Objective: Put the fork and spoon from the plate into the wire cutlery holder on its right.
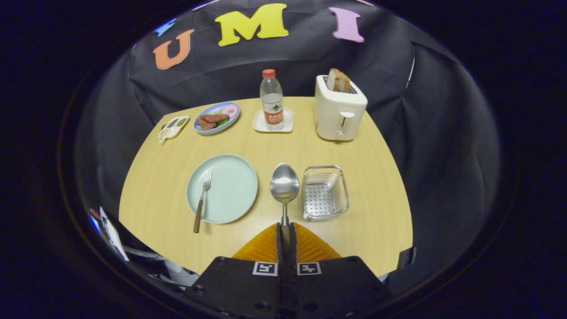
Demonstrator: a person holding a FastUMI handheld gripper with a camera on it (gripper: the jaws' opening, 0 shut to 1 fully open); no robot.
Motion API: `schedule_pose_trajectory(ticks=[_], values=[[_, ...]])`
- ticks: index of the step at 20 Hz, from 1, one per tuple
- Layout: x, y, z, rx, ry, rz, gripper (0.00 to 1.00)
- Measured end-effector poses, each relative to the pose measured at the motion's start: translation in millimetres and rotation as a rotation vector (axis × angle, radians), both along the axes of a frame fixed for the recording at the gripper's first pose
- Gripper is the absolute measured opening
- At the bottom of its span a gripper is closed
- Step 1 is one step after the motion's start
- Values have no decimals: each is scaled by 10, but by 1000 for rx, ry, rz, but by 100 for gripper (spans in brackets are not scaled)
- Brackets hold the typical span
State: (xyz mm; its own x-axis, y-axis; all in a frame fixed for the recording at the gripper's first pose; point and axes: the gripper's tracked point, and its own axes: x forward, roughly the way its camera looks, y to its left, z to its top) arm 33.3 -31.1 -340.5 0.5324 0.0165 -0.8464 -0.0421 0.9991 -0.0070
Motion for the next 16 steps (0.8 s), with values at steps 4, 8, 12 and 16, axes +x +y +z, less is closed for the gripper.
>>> schedule_pose_trajectory(ticks=[4,8,12,16], values=[[70,-296,-59,-20,85,-21,2],[177,-430,-132,-20,170,-25,2],[256,-521,-241,-30,290,-40,2],[359,-531,-327,-23,366,-61,2]])
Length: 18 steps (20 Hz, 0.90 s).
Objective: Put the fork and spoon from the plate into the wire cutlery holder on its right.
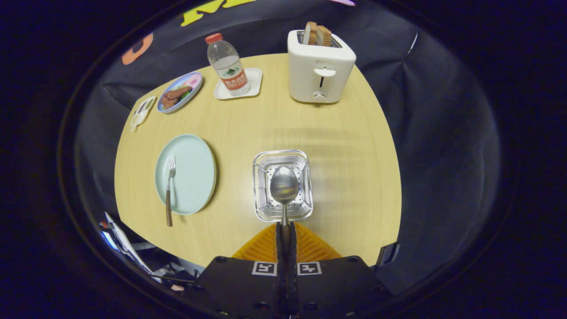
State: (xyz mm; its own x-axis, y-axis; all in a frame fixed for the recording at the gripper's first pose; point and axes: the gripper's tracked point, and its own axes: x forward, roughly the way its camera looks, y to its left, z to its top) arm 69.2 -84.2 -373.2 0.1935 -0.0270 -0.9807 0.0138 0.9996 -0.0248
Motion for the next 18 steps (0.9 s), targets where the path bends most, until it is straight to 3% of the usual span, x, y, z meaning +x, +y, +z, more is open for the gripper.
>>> schedule_pose_trajectory(ticks=[5,7,10,18], values=[[97,55,-52,8,42,-3,5],[170,94,-15,18,17,3,9],[265,106,72,9,-31,21,6],[259,379,203,77,-130,51,52]])
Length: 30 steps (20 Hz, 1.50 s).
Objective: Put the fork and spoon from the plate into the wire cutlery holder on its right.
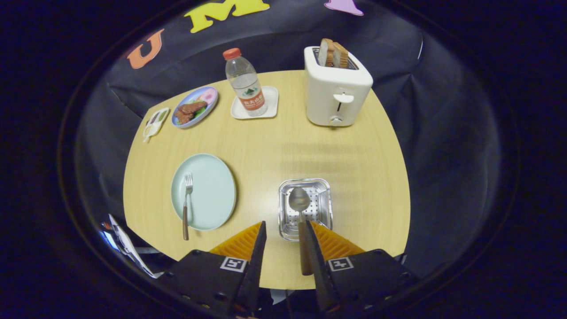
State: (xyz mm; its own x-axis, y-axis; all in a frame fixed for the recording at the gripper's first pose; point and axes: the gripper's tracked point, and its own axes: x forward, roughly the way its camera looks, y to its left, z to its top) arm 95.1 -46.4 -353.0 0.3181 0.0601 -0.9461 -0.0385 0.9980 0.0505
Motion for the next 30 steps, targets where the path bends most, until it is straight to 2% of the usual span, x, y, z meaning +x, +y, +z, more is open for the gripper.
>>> schedule_pose_trajectory(ticks=[1,2,3,7,12,17,27,28,30], values=[[-10,54,10,5,-15,9,57],[0,103,25,8,-34,17,75],[9,142,37,0,-57,23,85],[4,438,75,15,-120,43,97],[-24,905,20,24,-171,88,97],[-156,1496,-295,56,-127,119,97],[-177,2221,-900,129,-51,47,92],[-150,2263,-968,127,-53,45,83],[-90,2310,-1070,111,-67,37,83]])
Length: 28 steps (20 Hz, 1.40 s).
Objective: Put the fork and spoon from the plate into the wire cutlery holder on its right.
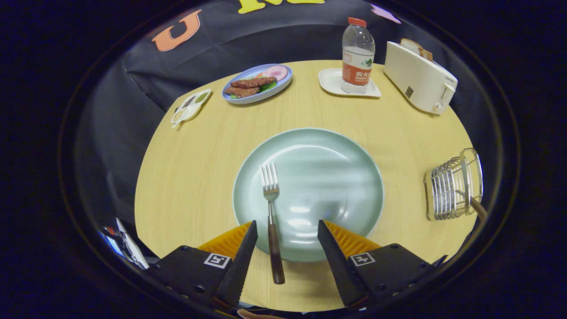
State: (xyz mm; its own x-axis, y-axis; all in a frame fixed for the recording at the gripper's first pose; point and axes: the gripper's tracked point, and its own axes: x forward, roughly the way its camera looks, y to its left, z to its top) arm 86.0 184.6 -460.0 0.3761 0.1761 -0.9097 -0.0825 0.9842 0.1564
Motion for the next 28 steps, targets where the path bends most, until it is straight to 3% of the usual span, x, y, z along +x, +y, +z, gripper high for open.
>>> schedule_pose_trajectory(ticks=[6,8,10,12,14,15,16,28], values=[[42,174,-211,-10,1,-27,62],[31,220,-278,-37,-5,-15,62],[54,219,-368,-63,-11,-20,46],[89,211,-367,-74,-20,-32,42],[65,214,-376,-86,-18,-31,18],[60,233,-389,-80,-18,-27,18],[55,217,-367,-92,-14,-27,7],[-63,-114,290,-35,-47,22,1]])
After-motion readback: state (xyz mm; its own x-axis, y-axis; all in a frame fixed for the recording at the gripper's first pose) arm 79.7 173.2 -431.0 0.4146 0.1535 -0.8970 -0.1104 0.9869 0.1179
